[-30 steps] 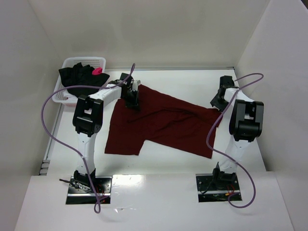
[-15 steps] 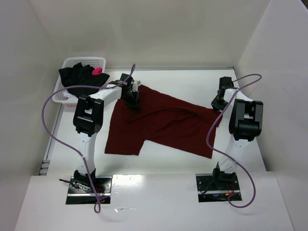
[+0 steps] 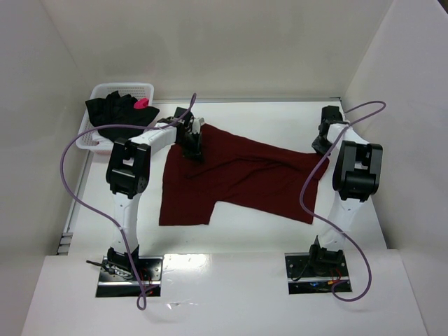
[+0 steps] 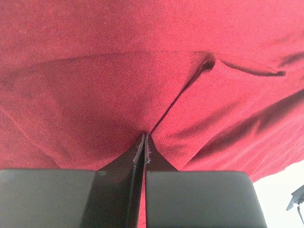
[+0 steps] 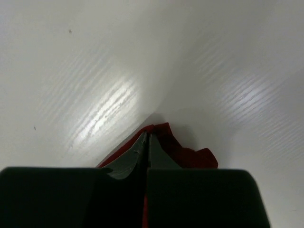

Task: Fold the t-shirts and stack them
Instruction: Fold the flattened tshirt in 1/3 of the way

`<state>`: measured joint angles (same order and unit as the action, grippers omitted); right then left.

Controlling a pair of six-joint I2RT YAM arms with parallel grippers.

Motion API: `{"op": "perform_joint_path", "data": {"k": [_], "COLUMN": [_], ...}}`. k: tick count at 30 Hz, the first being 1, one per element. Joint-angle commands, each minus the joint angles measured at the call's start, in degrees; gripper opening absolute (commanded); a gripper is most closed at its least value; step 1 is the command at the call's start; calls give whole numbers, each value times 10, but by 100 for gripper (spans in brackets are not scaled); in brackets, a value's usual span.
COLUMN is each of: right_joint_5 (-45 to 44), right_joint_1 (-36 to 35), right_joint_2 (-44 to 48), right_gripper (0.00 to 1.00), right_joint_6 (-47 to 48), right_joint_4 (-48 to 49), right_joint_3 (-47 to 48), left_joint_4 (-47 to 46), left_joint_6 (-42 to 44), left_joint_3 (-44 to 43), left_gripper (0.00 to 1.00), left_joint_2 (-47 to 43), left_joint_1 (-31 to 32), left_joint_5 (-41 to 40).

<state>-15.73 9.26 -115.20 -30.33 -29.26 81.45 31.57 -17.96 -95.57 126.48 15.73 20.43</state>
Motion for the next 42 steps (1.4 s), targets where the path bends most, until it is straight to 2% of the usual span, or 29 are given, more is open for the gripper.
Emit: {"op": "perform_joint_path", "data": {"k": [1,3,5,6,7,8,12,14,17,18,20,22,24,25,27,29,36,42], "right_joint_5": [-48,-37,-13,10,23,32,58,65,86,93,105,105,105,111,111,111,104,104], "right_joint_1": [20,20,20,20,20,20,20,20,20,20,14,6,-1,-1,-15,-26,-46,-46], "right_joint_2": [-7,-14,-20,-20,-20,-13,26,53,83,100,114,125,130,130,122,110,74,13], "right_gripper": [0,0,8,15,31,37,56,62,62,62,56,42,27,14,5,3,3,3], "right_joint_6": [4,9,9,9,9,9,14,14,20,20,20,20,20,20,20,15,10,10], "right_joint_4": [-4,-4,3,3,11,20,32,32,32,32,32,27,27,27,21,21,26,10], "right_joint_3": [55,63,70,70,64,57,41,41,35,35,28,8,-10,-24,-38,-59,-77,-37], "left_joint_4": [10,10,10,10,17,17,36,41,41,35,26,3,-8,-8,-8,-15,-20,9], "left_joint_6": [13,13,13,20,20,20,31,31,31,25,18,10,5,5,-1,-7,-12,-17], "left_joint_3": [15,15,15,15,7,-5,-55,-84,-142,-156,-179,-197,-211,-227,-239,-253,-258,-283], "left_gripper": [6,6,6,9,12,25,57,66,75,75,77,69,55,35,15,1,0,0], "left_joint_2": [-5,-5,-5,-5,-10,-11,-22,-22,-13,-8,10,30,47,68,86,108,141,160], "left_joint_1": [-10,-10,-10,-10,-10,-10,-10,-10,-10,-16,-23,-28,-28,-28,-28,-28,-28,-23], "left_joint_5": [-2,-2,4,9,9,19,31,31,23,17,11,-8,-14,-14,-19,-13,-13,-27]}}
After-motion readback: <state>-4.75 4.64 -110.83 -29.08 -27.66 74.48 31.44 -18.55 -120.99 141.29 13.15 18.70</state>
